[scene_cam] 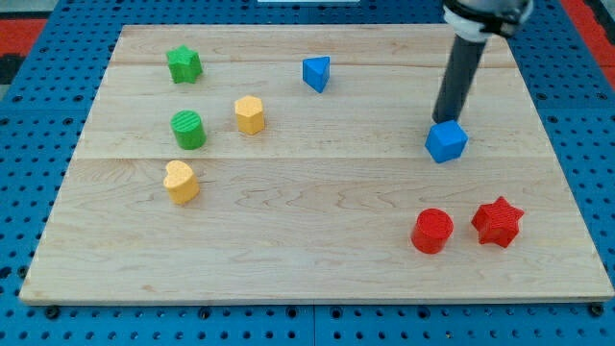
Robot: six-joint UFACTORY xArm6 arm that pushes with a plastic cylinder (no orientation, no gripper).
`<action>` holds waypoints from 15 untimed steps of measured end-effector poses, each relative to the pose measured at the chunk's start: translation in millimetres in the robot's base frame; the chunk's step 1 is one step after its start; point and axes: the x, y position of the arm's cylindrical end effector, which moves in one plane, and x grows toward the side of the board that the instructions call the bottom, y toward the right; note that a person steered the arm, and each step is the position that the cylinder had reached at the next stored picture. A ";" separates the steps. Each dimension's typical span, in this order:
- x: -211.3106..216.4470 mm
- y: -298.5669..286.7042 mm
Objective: Move the yellow hexagon closer to the red circle
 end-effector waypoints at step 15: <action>109.0 -92.6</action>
